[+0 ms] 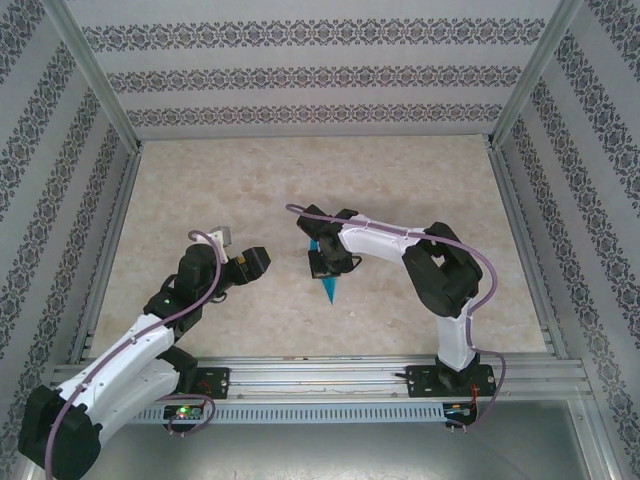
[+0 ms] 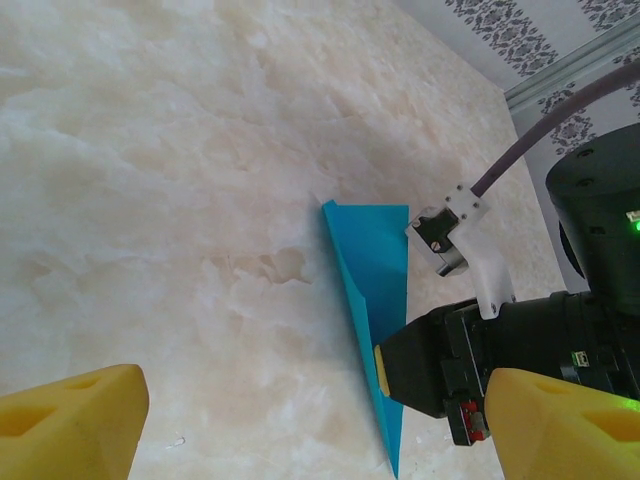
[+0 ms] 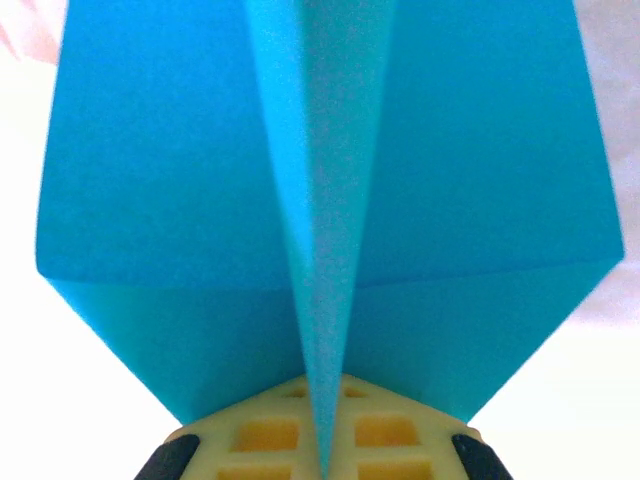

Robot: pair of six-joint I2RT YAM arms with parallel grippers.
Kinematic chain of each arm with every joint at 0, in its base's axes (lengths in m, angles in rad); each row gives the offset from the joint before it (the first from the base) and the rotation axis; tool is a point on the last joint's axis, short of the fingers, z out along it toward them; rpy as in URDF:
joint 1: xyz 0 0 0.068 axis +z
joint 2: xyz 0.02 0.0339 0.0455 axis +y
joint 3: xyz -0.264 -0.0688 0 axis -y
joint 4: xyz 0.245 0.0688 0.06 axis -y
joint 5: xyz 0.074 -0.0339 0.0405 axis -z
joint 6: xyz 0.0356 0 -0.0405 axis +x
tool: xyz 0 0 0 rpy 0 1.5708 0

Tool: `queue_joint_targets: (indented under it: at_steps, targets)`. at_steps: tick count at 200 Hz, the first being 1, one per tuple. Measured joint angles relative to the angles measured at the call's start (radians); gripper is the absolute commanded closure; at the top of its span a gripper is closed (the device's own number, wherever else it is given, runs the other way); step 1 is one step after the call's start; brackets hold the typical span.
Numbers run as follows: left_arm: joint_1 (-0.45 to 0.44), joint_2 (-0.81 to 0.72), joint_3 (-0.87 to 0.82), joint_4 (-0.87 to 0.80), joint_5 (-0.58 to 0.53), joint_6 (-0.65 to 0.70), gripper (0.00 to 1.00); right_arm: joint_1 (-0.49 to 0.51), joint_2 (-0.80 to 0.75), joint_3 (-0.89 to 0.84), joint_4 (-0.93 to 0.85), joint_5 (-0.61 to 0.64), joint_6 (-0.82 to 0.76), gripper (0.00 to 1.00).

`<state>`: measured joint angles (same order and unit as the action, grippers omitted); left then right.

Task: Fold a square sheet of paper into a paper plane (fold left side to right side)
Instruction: Pick up the paper plane at the center of the table, then place the paper plane at the center of the table.

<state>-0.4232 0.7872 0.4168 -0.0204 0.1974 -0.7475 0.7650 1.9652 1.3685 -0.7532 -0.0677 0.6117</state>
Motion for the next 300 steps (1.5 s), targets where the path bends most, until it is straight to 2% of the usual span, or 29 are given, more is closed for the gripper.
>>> queue_joint_targets:
  at_steps: [25, 72, 114, 142, 164, 196, 246, 300]
  targets:
    - [0.001, -0.024, 0.0, -0.013, 0.001, 0.029, 0.09, -0.027, -0.029, 0.042, -0.055, 0.015, -0.023, 0.98]
    - [0.013, -0.076, 0.0, -0.043, 0.025, 0.095, 0.05, -0.145, -0.04, 0.196, -0.146, 0.06, -0.096, 0.98]
    - [0.013, -0.114, 0.013, -0.1, 0.049, 0.123, 0.05, -0.22, 0.065, 0.352, -0.198, 0.075, -0.132, 0.97]
    - [0.014, -0.124, 0.014, -0.109, 0.079, 0.124, 0.04, -0.239, 0.192, 0.476, -0.23, 0.074, -0.148, 0.97]
    - [0.018, -0.124, 0.014, -0.109, 0.111, 0.127, 0.0, -0.253, 0.281, 0.568, -0.262, 0.069, -0.149, 0.97]
    - [0.02, -0.124, 0.014, -0.109, 0.154, 0.127, 0.0, -0.269, 0.367, 0.677, -0.3, 0.061, -0.154, 0.96]
    - [0.02, -0.123, 0.013, -0.108, 0.19, 0.127, 0.0, -0.286, 0.441, 0.763, -0.338, 0.047, -0.161, 0.96]
    - [0.02, -0.101, 0.013, -0.109, 0.195, 0.127, 0.0, -0.292, 0.484, 0.781, -0.356, 0.036, -0.167, 0.92]
